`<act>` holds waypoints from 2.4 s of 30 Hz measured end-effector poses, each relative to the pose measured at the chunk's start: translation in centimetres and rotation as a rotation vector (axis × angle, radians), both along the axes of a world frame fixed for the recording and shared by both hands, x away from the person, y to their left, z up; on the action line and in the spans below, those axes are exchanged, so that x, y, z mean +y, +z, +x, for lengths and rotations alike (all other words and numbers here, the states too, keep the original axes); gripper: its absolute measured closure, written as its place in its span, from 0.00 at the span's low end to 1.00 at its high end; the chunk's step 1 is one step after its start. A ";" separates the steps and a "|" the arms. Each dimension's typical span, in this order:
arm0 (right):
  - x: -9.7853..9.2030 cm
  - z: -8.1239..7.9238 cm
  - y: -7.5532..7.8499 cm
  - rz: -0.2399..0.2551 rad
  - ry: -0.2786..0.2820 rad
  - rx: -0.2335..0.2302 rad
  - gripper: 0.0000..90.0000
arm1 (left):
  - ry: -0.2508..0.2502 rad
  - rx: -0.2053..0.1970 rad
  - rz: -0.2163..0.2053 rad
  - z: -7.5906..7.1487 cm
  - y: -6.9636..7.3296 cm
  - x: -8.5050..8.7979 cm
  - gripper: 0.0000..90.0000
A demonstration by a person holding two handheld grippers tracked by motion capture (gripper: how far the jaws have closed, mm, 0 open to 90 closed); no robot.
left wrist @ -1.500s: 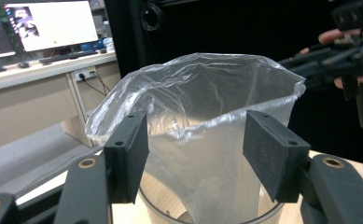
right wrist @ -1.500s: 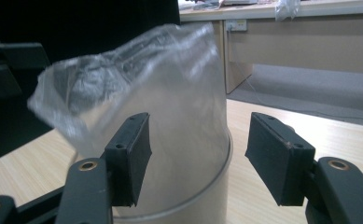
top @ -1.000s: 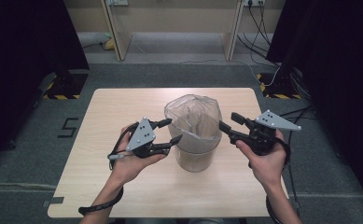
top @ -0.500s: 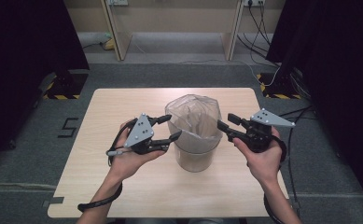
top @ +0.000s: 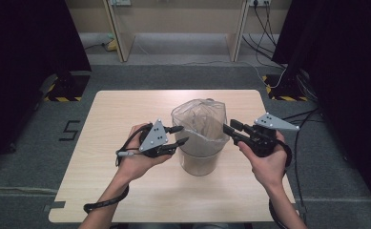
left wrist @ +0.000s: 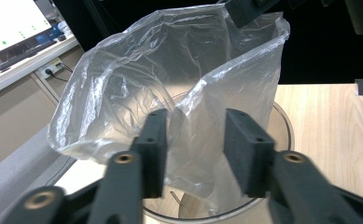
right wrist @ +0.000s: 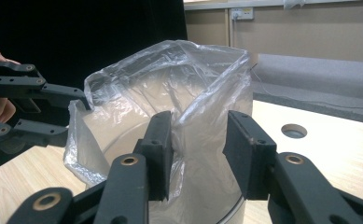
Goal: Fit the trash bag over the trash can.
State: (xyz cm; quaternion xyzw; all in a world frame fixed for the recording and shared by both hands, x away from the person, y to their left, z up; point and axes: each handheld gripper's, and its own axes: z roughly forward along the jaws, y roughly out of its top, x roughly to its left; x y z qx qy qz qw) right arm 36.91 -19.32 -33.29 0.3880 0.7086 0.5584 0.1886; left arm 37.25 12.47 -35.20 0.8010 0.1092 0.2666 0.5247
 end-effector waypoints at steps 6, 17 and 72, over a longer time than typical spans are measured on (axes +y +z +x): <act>-0.2 -0.2 -0.1 -0.006 -0.005 0.009 0.74 | -0.016 -0.022 0.014 -0.4 -0.1 0.3 0.84; -0.3 -0.5 -0.2 -0.028 -0.006 0.010 0.86 | -0.037 -0.041 0.032 -1.5 -0.3 0.6 0.95; -0.6 0.1 -7.4 -0.207 -0.089 0.170 0.91 | -0.026 0.049 0.146 -3.4 -7.1 0.6 1.00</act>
